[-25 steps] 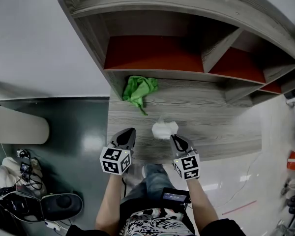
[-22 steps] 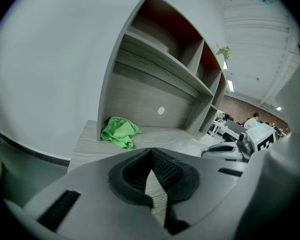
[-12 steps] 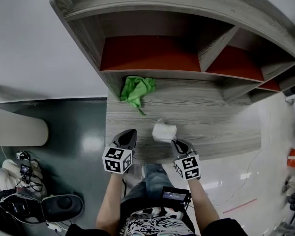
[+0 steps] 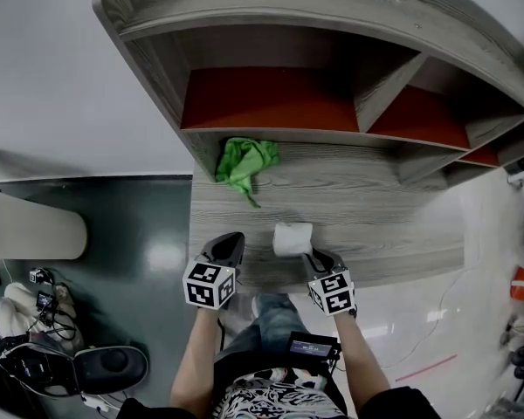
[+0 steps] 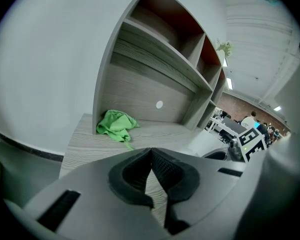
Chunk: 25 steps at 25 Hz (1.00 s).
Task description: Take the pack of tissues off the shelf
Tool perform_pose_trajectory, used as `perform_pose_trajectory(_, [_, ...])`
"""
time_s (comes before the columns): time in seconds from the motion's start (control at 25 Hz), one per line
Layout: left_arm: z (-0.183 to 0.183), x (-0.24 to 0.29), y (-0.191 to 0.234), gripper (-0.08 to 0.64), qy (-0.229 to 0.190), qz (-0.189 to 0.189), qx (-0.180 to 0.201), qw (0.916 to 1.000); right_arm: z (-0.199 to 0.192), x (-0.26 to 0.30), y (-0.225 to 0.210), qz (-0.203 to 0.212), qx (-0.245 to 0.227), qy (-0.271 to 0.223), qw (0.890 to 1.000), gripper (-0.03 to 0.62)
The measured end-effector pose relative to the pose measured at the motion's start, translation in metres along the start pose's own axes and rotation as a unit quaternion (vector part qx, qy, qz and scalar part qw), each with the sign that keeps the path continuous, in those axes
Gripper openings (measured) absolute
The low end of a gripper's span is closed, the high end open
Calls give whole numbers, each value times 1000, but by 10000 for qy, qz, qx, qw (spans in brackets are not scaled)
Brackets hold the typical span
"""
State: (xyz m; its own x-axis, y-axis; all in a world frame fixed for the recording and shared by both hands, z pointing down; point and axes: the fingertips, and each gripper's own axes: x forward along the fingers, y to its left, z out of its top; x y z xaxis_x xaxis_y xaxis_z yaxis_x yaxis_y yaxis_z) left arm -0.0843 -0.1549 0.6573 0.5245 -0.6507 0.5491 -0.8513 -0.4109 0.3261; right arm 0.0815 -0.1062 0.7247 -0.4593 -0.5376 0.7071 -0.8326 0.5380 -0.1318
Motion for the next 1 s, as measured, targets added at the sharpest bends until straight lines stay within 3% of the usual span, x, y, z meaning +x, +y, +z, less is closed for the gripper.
perform_pose_trajectory(1.0, [21, -7, -11, 6, -217, -60, 65, 9997, 29, -26, -8, -319, -8, -435, 9985, 117])
